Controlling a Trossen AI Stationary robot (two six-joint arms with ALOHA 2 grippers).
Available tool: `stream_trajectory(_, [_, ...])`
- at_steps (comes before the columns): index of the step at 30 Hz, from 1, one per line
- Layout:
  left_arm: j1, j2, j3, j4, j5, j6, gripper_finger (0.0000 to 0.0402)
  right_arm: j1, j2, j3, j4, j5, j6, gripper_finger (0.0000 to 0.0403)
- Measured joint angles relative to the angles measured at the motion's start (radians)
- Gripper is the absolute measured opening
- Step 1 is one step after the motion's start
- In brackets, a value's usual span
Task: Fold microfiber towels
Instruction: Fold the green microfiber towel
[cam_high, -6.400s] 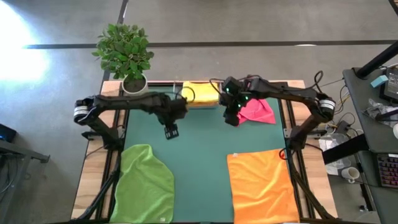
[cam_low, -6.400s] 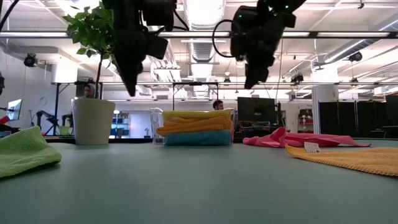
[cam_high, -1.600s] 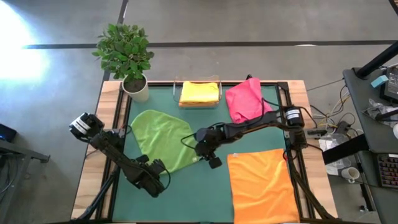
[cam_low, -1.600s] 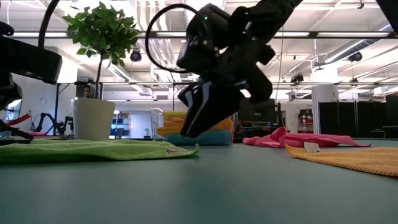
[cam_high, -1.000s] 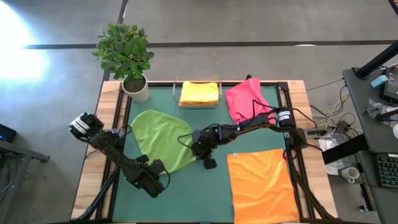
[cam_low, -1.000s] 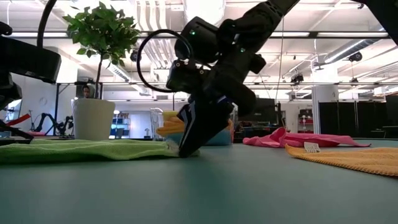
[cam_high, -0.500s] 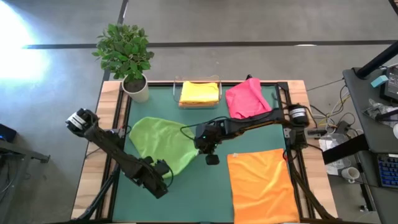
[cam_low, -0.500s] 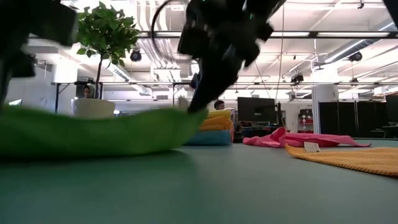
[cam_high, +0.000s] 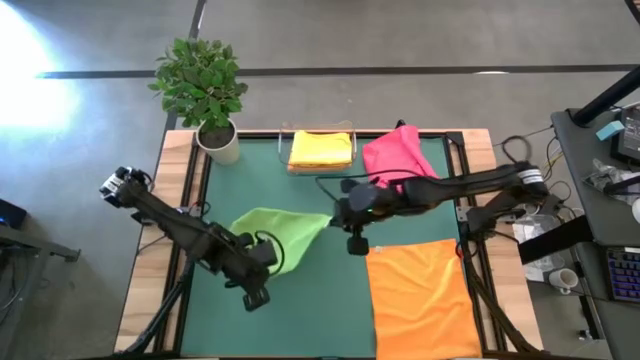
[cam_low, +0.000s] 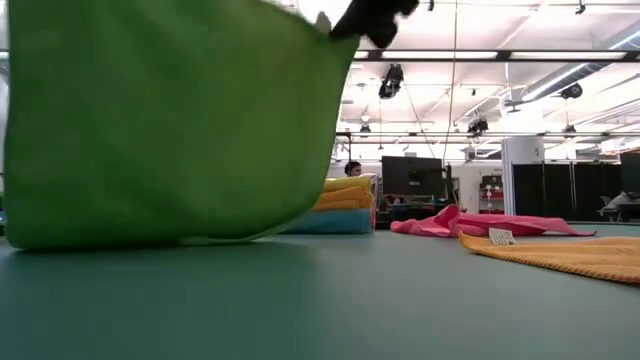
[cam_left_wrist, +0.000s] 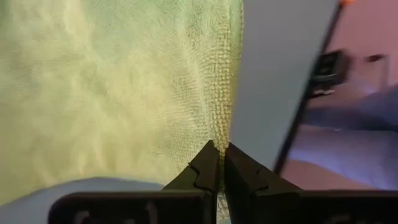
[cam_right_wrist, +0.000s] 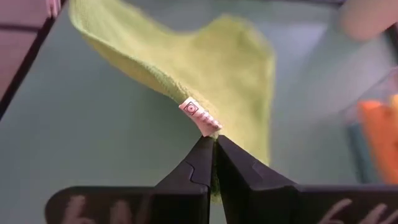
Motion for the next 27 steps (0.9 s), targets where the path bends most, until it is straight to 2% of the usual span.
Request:
stream_trajectory(6, [0.016, -0.002, 0.149, -0.076, 0.012, 0.117, 0.0000, 0.028, -0.100, 0.000, -0.003, 0.085, -0.014, 0.0009])
stream_trajectory(11, [0.041, -0.002, 0.231, -0.183, 0.005, 0.126, 0.0000, 0.051, -0.162, 0.000, 0.000, 0.181, -0.069, 0.0008])
stream_trajectory(16, [0.058, -0.002, 0.289, -0.327, -0.006, 0.132, 0.0000, 0.079, -0.212, 0.000, 0.003, 0.226, -0.137, 0.0008])
stream_trajectory(21, [0.081, -0.002, 0.348, -0.458, -0.099, 0.144, 0.0000, 0.101, -0.240, 0.000, 0.013, 0.232, -0.175, 0.0008])
stream_trajectory(24, [0.094, -0.002, 0.388, -0.452, -0.187, 0.224, 0.0000, 0.101, -0.244, 0.000, 0.016, 0.233, -0.167, 0.0008])
stream_trajectory(27, [0.114, 0.006, 0.431, -0.442, -0.226, 0.302, 0.0000, 0.105, -0.242, 0.000, 0.024, 0.235, -0.158, 0.0008])
